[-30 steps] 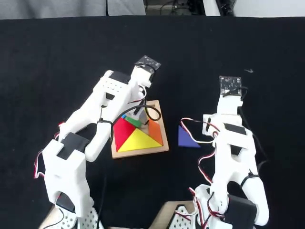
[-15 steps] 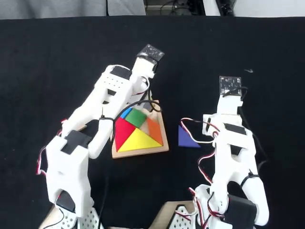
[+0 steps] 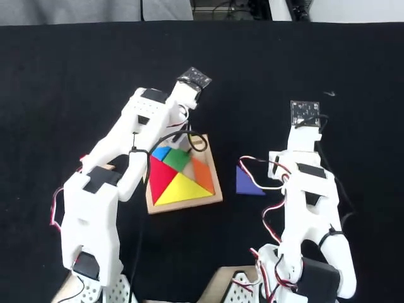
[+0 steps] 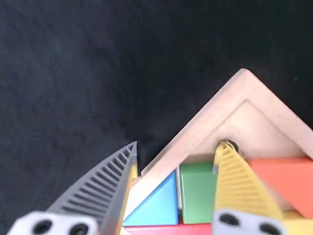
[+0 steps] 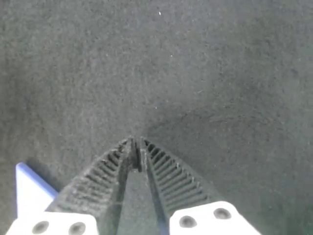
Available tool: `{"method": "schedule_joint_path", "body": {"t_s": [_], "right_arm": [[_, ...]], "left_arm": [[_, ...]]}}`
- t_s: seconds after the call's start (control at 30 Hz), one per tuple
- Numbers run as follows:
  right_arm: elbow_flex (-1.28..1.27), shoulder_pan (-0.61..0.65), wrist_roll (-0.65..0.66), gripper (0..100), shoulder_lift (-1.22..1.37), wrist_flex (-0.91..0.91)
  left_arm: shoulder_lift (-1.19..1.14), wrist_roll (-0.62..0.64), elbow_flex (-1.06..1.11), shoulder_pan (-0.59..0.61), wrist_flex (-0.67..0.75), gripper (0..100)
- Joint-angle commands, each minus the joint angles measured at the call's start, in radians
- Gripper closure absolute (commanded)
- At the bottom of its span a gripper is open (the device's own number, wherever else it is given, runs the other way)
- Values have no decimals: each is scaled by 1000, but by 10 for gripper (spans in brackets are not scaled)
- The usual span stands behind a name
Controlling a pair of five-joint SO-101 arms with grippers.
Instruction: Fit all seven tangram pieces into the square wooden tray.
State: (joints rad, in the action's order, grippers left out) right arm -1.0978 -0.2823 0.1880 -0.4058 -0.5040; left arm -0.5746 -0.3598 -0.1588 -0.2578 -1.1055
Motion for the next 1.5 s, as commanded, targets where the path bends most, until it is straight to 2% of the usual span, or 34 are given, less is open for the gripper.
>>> {"method": "schedule_joint_path", "body": {"t_s": [0.0,0.13,0.3,0.4,0.47,0.6,0.73,0.8,0.97,1.23,1.47], "right_arm": [[30,12,6,986,-4,20],[30,12,6,986,-4,20],[30,12,6,986,-4,20],[28,12,6,986,-4,20],[28,12,6,986,-4,20],[25,12,6,986,-4,20],[25,12,6,986,-4,20],[25,12,6,986,-2,20],[24,12,6,986,-2,20],[27,14,8,985,-2,20],[27,14,8,985,-2,20]], "left_arm": [[112,-20,-38,13,-28,754],[245,-20,-45,18,-91,754],[485,-20,-108,70,-324,758],[595,-37,-111,159,-437,758],[649,-130,-104,257,-497,758],[647,-425,-1,470,-559,758],[572,-717,189,604,-454,754],[534,-773,243,615,-402,753],[436,-783,252,564,-374,682],[272,-784,239,527,-198,689],[206,-818,237,527,-173,690]]}}
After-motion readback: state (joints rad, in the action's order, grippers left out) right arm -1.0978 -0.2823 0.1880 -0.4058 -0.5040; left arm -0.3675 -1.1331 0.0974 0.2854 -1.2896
